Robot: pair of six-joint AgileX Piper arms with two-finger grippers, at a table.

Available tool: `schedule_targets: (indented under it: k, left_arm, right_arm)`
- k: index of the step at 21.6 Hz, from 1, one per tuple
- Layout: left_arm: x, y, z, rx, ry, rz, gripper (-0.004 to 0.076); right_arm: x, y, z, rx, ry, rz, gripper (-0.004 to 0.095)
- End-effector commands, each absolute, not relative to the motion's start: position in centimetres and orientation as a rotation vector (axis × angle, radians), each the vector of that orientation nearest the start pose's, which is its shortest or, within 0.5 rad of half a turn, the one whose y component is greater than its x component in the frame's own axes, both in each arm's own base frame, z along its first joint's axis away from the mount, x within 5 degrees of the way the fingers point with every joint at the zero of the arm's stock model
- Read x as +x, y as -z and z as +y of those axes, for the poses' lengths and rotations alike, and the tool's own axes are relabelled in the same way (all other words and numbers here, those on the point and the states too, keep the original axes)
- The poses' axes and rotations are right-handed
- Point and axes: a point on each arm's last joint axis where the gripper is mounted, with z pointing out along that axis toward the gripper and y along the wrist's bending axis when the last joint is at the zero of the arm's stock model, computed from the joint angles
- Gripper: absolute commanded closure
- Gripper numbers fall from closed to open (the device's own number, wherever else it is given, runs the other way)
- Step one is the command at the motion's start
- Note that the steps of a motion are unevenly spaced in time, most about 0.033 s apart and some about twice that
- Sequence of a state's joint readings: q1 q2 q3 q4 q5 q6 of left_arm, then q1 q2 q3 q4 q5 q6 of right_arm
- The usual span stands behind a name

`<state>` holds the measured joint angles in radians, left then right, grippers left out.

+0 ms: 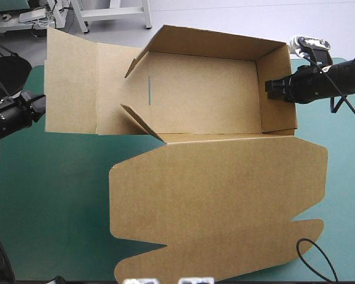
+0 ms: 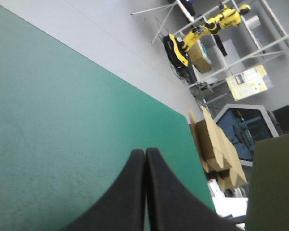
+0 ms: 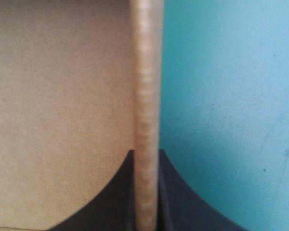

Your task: Fold the box

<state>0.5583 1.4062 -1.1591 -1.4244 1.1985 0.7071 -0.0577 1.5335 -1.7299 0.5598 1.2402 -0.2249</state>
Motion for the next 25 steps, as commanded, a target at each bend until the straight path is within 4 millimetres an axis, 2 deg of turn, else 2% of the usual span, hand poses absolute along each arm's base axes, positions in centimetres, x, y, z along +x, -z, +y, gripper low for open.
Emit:
schedule_targets:
  k: [1, 2, 4, 9, 15, 25]
  left_arm:
    - [27.2, -39.8, 3.4, -0.093, 1.352, 1.807, 0.0732]
    - [27.4, -39.9, 1.7, -0.039, 1.397, 1.819, 0.0732]
    - [27.4, -40.0, 0.0, 0.015, 1.448, 1.825, 0.0732]
    - [27.3, -40.4, -2.4, 0.080, 1.526, 1.808, 0.0732]
    - [26.2, -41.2, -2.9, 0.135, 1.504, 1.802, 0.0732]
    - [24.8, -41.5, -4.0, 0.215, 1.452, 1.862, 0.0732]
  right_arm:
    - [29.8, -46.6, 3.4, -0.186, -0.696, 2.248, 0.0924]
    - [29.9, -46.7, 3.4, -0.179, -0.700, 2.235, 0.0924]
    - [30.0, -46.8, 3.4, -0.176, -0.691, 2.218, 0.0924]
    - [30.3, -46.7, 3.1, -0.202, -0.642, 2.198, 0.0924]
    - [31.2, -45.9, 3.7, -0.252, -0.512, 2.213, 0.0922]
    - [33.6, -44.3, 6.1, -0.272, -0.535, 2.197, 0.0922]
